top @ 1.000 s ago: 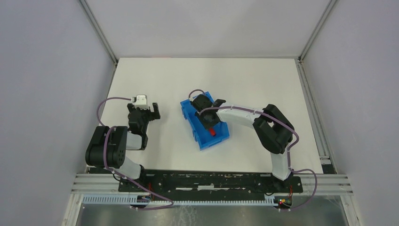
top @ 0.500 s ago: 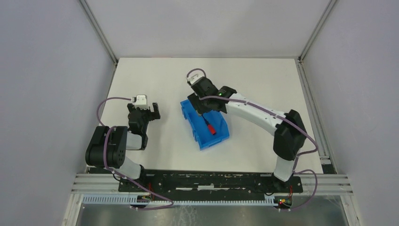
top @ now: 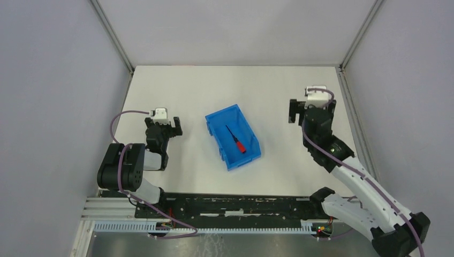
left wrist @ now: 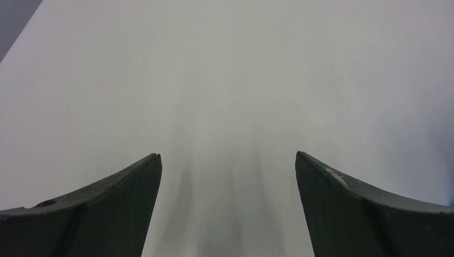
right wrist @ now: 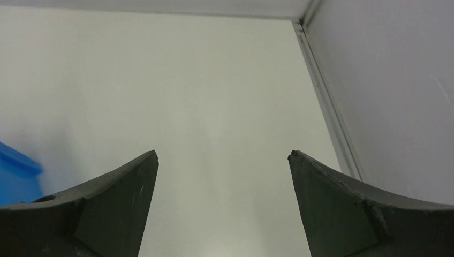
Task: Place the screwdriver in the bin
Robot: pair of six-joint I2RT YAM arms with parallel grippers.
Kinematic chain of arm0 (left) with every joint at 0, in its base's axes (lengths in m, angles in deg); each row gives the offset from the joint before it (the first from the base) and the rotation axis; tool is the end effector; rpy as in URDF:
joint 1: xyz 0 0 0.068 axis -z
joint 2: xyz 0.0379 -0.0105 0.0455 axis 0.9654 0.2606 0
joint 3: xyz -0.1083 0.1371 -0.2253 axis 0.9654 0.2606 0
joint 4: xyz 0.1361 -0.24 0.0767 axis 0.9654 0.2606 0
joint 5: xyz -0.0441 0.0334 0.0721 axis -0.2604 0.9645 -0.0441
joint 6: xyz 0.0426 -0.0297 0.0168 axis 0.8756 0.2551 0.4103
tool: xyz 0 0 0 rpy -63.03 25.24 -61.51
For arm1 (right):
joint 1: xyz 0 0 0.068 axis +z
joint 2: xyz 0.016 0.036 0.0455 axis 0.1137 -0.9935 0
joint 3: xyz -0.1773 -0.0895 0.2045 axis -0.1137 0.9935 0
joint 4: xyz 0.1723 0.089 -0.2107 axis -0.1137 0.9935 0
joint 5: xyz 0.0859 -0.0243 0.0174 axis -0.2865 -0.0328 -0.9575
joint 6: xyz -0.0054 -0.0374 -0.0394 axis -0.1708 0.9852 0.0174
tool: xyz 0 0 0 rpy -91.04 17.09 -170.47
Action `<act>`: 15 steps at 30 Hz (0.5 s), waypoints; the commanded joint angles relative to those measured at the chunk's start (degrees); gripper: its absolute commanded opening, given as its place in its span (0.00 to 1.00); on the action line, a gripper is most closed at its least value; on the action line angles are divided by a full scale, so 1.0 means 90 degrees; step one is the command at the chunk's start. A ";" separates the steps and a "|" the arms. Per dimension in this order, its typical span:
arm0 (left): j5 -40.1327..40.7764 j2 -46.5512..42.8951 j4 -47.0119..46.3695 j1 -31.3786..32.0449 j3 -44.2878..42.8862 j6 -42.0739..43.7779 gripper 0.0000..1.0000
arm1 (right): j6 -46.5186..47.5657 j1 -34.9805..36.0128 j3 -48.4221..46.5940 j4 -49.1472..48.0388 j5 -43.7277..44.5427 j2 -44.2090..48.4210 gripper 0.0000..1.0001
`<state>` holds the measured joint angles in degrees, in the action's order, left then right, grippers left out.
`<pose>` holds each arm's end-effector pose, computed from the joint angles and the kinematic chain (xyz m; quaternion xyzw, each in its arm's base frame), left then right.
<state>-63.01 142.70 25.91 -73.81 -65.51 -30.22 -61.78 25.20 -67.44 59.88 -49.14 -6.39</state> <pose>0.2539 -0.0030 0.1263 -0.0052 0.7692 0.0148 0.6389 0.2064 0.1016 0.3664 0.0184 0.7787 -0.0587 0.6243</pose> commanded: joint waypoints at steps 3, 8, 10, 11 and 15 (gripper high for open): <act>0.0030 -0.0066 -0.0248 0.0007 -0.0024 -0.0203 1.00 | 0.0196 -0.0353 0.2332 -0.1607 0.1487 0.0841 0.98; 0.0026 -0.0069 -0.0248 0.0007 -0.0024 -0.0204 1.00 | -0.0314 -0.0383 0.3200 -0.1741 0.1568 0.0700 0.98; 0.0021 -0.0071 -0.0248 0.0007 -0.0024 -0.0204 1.00 | -0.0508 -0.0388 0.3541 -0.1941 0.1591 0.0646 0.98; 0.0023 -0.0071 -0.0248 0.0007 -0.0024 -0.0202 1.00 | -0.0552 -0.0386 0.3668 -0.2036 0.1571 0.0619 0.98; 0.0018 -0.0074 -0.0248 0.0007 -0.0024 -0.0204 1.00 | -0.0513 -0.0389 0.4004 -0.2403 0.1341 0.0554 0.98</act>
<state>-63.01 142.70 25.91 -73.81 -65.51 -30.22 -64.36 21.83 -33.01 45.00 -38.19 -1.25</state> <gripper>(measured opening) 0.997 0.979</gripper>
